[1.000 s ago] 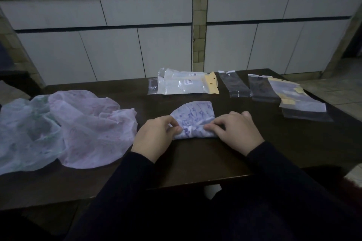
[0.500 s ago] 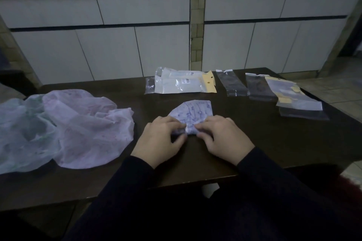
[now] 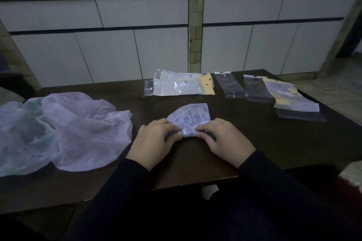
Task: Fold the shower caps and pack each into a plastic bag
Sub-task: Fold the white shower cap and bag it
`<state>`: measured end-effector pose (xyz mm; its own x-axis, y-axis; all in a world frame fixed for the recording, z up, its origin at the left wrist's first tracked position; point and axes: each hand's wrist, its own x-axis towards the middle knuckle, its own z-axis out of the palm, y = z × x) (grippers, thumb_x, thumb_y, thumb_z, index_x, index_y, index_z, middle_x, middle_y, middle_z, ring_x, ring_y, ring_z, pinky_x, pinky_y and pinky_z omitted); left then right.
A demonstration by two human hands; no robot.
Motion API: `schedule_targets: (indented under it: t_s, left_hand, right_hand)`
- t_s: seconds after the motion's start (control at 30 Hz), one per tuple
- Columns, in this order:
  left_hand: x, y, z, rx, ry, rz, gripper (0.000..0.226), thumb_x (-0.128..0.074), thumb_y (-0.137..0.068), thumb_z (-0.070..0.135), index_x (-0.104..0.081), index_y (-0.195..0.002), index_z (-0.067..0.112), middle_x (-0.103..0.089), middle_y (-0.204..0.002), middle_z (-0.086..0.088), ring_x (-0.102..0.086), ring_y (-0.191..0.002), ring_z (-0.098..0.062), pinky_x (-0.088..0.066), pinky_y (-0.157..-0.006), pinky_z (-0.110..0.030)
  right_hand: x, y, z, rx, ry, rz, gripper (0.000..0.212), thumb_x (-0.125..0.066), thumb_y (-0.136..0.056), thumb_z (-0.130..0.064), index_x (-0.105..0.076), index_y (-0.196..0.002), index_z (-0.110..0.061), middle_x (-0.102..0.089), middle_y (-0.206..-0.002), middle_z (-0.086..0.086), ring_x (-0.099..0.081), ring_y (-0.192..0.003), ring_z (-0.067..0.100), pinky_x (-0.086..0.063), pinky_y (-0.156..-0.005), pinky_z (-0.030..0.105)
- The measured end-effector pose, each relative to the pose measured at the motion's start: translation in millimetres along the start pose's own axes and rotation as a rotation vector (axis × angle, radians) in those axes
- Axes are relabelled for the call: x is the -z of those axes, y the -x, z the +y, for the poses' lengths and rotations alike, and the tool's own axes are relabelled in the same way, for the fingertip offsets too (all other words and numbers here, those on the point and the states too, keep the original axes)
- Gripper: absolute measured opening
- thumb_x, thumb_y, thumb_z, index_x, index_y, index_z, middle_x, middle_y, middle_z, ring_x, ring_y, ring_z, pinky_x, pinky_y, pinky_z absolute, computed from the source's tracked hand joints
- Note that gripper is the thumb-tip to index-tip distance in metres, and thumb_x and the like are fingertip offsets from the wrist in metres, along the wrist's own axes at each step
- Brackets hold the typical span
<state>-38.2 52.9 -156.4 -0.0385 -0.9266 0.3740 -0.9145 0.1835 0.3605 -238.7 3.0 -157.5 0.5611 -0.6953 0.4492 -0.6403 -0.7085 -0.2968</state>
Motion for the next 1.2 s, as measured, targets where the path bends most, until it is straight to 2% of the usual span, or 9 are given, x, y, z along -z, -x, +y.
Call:
schedule_targets:
  t_s: [0.27, 0.37, 0.53, 0.67, 0.77, 0.87, 0.93, 1.1, 1.2]
  left_hand:
    - [4.4, -14.3, 9.8, 0.099, -0.107, -0.115, 0.023, -0.043, -0.098, 0.038, -0.065, -0.103, 0.03, -0.053, -0.095, 0.012, -0.052, -0.1, -0.013, -0.037, -0.084, -0.033]
    - [4.5, -23.4, 10.2, 0.158, -0.138, -0.171, 0.02, -0.04, -0.1, 0.034, -0.059, -0.102, 0.028, -0.061, -0.104, 0.006, -0.054, -0.103, -0.016, -0.036, -0.085, -0.033]
    - [9.8, -35.6, 9.7, 0.236, -0.113, -0.207, 0.016, -0.046, -0.099, 0.036, -0.06, -0.103, 0.032, -0.066, -0.11, 0.004, -0.057, -0.106, -0.018, -0.037, -0.09, -0.034]
    - [7.1, -40.2, 6.4, 0.263, -0.083, -0.141, 0.003, -0.052, -0.095, 0.039, -0.052, -0.092, 0.037, -0.065, -0.107, 0.008, -0.056, -0.105, -0.016, -0.03, -0.085, -0.035]
    - [1.8, -38.1, 4.2, 0.155, -0.133, -0.005, 0.007, -0.06, -0.09, 0.037, -0.063, -0.096, 0.036, -0.053, -0.11, 0.011, -0.047, -0.107, -0.011, -0.029, -0.085, -0.033]
    - [-3.5, -35.3, 3.7, -0.012, -0.161, 0.061, 0.013, -0.06, -0.091, 0.025, -0.071, -0.098, 0.027, -0.054, -0.11, 0.008, -0.049, -0.102, -0.013, -0.029, -0.081, -0.026]
    - [-7.9, -31.8, 3.4, -0.039, -0.122, 0.062, 0.019, -0.056, -0.092, 0.016, -0.072, -0.099, 0.022, -0.062, -0.106, 0.004, -0.056, -0.097, -0.019, -0.039, -0.079, -0.029]
    - [-8.4, -25.5, 1.9, 0.044, -0.135, 0.009, 0.032, -0.059, -0.088, 0.049, -0.067, -0.114, 0.033, -0.06, -0.112, 0.013, -0.053, -0.104, -0.012, -0.042, -0.086, -0.032]
    - [-7.7, -28.2, -4.5, 0.082, -0.094, -0.047, 0.033, -0.062, -0.088, 0.045, -0.066, -0.118, 0.033, -0.06, -0.122, 0.012, -0.05, -0.111, -0.012, -0.041, -0.095, -0.036]
  right_hand:
    - [14.3, -15.0, 4.4, -0.033, 0.083, -0.097, 0.032, -0.053, -0.093, -0.045, -0.072, -0.107, -0.025, -0.068, -0.092, -0.004, -0.053, -0.09, 0.012, -0.04, -0.085, 0.026]
    - [13.8, -24.0, 7.7, -0.097, 0.047, -0.146, 0.03, -0.052, -0.094, -0.044, -0.072, -0.101, -0.024, -0.068, -0.095, -0.001, -0.052, -0.091, 0.01, -0.04, -0.082, 0.024]
    - [12.1, -37.2, 12.3, -0.203, -0.032, -0.209, 0.025, -0.054, -0.094, -0.038, -0.07, -0.109, -0.026, -0.066, -0.11, -0.002, -0.055, -0.101, 0.009, -0.04, -0.086, 0.021]
    - [6.2, -43.0, 13.1, -0.24, 0.011, -0.191, 0.028, -0.055, -0.092, -0.041, -0.07, -0.108, -0.023, -0.06, -0.105, 0.0, -0.049, -0.104, 0.014, -0.04, -0.089, 0.028]
    - [0.0, -44.3, 10.8, -0.236, 0.078, -0.088, 0.025, -0.058, -0.09, -0.041, -0.068, -0.104, -0.022, -0.045, -0.103, -0.003, -0.04, -0.101, 0.012, -0.04, -0.087, 0.027]
    - [-4.7, -40.5, 4.4, -0.093, 0.13, 0.011, 0.02, -0.057, -0.093, -0.029, -0.066, -0.107, -0.018, -0.051, -0.107, -0.001, -0.044, -0.101, 0.012, -0.044, -0.088, 0.029]
    - [-7.0, -36.7, 2.5, -0.016, 0.156, -0.012, 0.02, -0.052, -0.096, -0.022, -0.067, -0.106, -0.014, -0.057, -0.105, 0.002, -0.047, -0.1, 0.013, -0.044, -0.087, 0.029]
    - [-3.9, -30.3, 2.1, -0.08, 0.083, -0.102, 0.032, -0.052, -0.095, -0.034, -0.064, -0.119, -0.017, -0.055, -0.104, 0.001, -0.05, -0.101, 0.014, -0.044, -0.09, 0.032]
    - [-1.4, -28.2, 4.1, -0.154, 0.049, -0.14, 0.039, -0.057, -0.093, -0.035, -0.059, -0.129, -0.019, -0.053, -0.104, -0.003, -0.051, -0.104, 0.014, -0.042, -0.093, 0.03]
